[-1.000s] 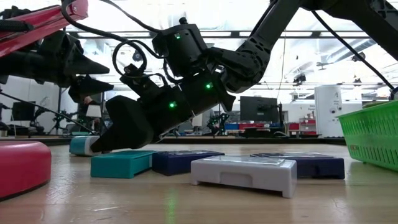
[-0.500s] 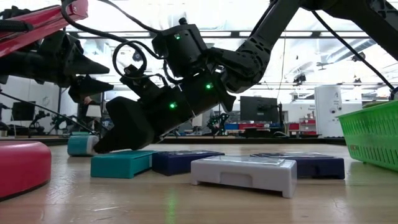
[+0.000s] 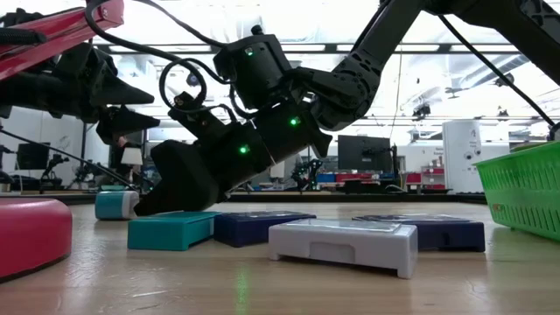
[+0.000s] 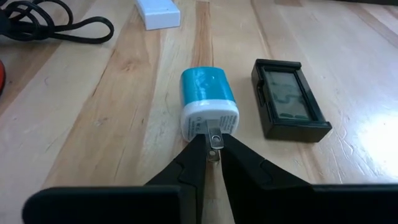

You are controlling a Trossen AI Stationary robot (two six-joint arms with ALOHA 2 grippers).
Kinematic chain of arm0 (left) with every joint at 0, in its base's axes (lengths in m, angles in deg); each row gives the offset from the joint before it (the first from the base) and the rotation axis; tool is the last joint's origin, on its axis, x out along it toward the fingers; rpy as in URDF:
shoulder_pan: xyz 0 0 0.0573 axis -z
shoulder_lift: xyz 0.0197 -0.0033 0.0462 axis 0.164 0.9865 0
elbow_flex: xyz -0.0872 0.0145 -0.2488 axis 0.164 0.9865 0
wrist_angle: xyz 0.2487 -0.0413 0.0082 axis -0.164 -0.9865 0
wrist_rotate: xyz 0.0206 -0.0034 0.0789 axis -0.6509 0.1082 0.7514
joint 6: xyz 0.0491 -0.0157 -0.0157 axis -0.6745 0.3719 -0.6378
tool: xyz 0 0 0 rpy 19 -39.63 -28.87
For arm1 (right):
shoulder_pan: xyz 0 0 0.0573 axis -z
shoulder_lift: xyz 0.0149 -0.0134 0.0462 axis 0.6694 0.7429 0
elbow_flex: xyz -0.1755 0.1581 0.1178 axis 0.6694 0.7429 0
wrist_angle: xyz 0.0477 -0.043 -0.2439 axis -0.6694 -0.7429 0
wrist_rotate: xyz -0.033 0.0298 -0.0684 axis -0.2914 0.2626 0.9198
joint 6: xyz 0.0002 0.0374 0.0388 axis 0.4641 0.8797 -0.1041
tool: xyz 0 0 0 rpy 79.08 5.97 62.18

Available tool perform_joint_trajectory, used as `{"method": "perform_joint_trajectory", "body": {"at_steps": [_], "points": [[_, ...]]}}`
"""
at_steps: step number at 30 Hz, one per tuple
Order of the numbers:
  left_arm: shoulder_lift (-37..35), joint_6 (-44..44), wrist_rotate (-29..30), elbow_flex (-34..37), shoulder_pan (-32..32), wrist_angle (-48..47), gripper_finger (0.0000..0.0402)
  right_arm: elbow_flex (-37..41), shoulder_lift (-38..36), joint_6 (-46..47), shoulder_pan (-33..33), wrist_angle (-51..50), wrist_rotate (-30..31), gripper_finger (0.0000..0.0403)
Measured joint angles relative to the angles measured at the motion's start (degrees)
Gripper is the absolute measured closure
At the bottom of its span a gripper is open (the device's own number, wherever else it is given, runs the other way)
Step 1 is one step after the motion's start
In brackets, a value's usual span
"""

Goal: Pick & Place Office items
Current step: Put the blue charger adapter into the green basket

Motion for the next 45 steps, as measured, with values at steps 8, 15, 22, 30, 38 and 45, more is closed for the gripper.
{"method": "perform_joint_trajectory", "body": {"at_steps": [8, 15, 22, 30, 38, 45], "points": [[0.0, 0.0, 0.0, 0.0, 0.0, 0.0, 0.0082, 0.0, -0.1, -0.8, 0.0, -1.5, 0.0, 0.036], [0.0, 0.0, 0.0, 0.0, 0.0, 0.0, 0.0082, 0.0, -1.6, -1.0, -0.1, -5.8, 0.0, 0.0361], [0.0, 0.0, 0.0, 0.0, 0.0, 0.0, 0.0082, 0.0, -2.4, -1.1, -0.3, -7.3, 0.2, 0.0361], [0.0, 0.0, 0.0, 0.0, 0.0, 0.0, 0.0082, 0.0, -5.8, -1.3, -0.3, -14.7, 1.4, 0.0361], [0.0, 0.0, 0.0, 0.0, 0.0, 0.0, 0.0082, 3.1, -9.0, -1.5, -0.2, -14.8, 1.6, 0.0362], [0.0, 0.0, 0.0, 0.0, 0.0, 0.0, 0.0082, 15.7, -13.1, -4.2, -0.2, 1.6, 1.5, 0.0386]]}}
